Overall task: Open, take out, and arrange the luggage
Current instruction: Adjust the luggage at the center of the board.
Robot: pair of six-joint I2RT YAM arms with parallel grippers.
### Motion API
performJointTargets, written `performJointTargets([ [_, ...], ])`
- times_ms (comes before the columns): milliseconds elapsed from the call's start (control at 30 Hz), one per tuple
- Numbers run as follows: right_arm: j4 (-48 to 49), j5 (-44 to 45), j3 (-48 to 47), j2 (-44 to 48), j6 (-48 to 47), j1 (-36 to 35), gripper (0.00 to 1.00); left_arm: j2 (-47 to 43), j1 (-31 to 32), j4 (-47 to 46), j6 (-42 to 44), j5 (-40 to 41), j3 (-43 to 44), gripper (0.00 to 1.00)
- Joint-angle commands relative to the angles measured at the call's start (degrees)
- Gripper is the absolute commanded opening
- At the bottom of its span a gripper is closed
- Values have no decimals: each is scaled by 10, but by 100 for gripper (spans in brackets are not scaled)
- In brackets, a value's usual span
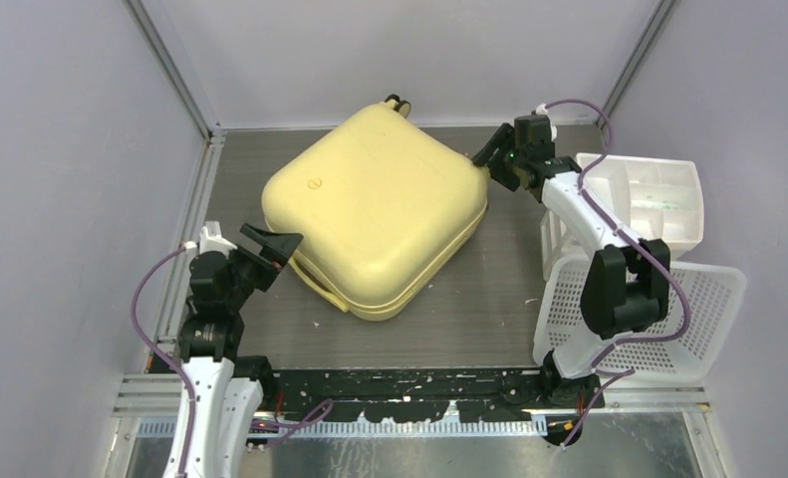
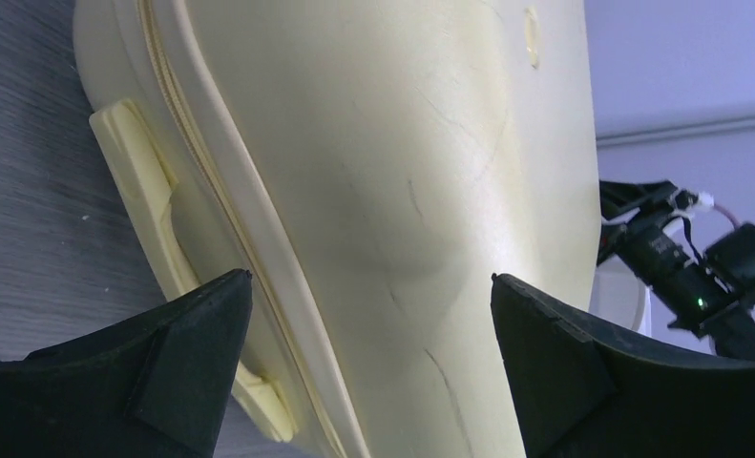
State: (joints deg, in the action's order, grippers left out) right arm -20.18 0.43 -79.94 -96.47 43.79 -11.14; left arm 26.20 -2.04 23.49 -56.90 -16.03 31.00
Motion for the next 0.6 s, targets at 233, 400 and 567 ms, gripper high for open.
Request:
performJointTargets([
  [233, 33, -38, 33, 129, -123, -6, 97, 130, -2, -164, -8, 35, 7, 96],
  [400, 34, -143, 44, 177, -250, 13, 100, 185, -2, -189, -2, 33, 26, 94],
  [567, 0, -305, 56, 204, -382, 38, 100, 231, -2, -218, 15, 42, 50, 94],
])
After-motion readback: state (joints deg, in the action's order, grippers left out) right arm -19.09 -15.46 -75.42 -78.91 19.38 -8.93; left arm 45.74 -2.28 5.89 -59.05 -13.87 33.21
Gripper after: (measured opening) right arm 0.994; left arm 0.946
